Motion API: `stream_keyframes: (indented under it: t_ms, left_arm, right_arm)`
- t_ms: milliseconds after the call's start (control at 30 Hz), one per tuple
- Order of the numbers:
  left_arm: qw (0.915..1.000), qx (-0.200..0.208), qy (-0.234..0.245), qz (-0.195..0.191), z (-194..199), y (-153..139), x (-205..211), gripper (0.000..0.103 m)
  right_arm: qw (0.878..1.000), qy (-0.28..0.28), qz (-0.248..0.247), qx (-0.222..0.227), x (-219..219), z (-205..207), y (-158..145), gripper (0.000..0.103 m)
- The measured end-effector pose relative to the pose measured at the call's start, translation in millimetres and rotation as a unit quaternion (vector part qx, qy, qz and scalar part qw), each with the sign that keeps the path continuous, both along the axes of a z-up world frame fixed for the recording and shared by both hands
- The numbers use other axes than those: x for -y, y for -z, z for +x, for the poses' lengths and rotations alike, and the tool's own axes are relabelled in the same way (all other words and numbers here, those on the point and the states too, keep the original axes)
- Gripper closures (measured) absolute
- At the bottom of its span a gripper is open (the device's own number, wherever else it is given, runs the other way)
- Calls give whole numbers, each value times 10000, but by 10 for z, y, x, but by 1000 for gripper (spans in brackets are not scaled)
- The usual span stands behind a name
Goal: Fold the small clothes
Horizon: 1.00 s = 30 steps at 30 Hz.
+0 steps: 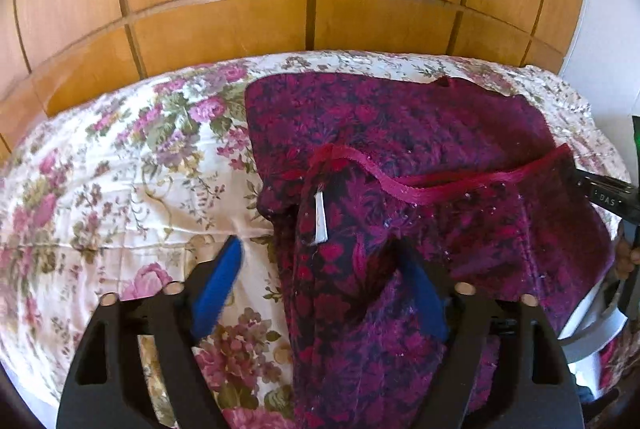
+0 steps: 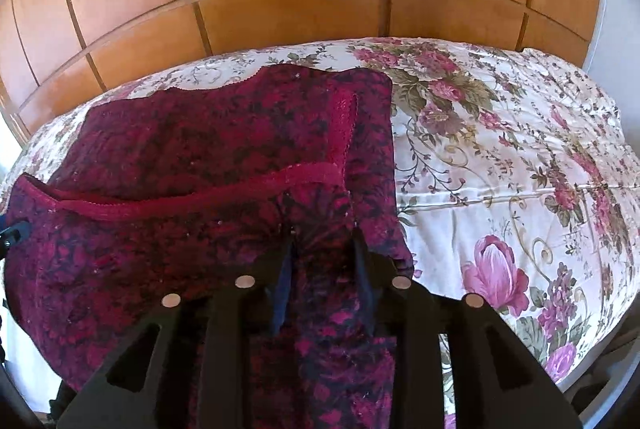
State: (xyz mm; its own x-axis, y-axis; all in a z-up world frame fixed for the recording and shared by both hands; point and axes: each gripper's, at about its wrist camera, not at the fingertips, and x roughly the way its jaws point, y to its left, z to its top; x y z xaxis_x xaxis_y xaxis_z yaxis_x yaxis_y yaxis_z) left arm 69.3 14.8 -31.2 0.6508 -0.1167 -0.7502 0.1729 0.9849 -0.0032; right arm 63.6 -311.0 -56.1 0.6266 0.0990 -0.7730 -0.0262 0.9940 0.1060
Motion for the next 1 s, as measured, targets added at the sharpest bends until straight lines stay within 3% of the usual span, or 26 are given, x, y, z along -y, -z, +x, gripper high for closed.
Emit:
stream_keyframes:
  t_ms: [233, 400, 467, 733, 833, 900, 1000]
  left_arm:
    - [9995, 177, -99, 242, -75, -53, 43, 4]
    - [9989, 242, -288, 274, -123, -55, -4, 4]
    - [9987, 242, -359, 260, -137, -60, -34, 4]
    - [9971, 207, -665, 322, -275, -63, -252, 4]
    - [9967, 135, -780, 173, -342, -66, -374, 4]
    - [9969, 105, -764, -144, -381, -63, -468, 4]
    - [9963, 188, -789, -296, -422, -73, -543, 4]
  right_arm:
    - [9998, 141, 109, -131, 32, 5, 67, 55]
    - [9992, 307, 192, -176, 78, -19, 105, 43]
    - [9985, 462, 187, -234, 121, -21, 111, 27]
    - [9978, 631, 105, -181, 171, -104, 92, 11]
    - [9978, 649, 60, -87, 190, -168, 60, 7]
    - [9981, 613, 10, 54, 187, -224, 18, 7]
    - [9975, 416, -313, 485, 139, -373, -119, 7]
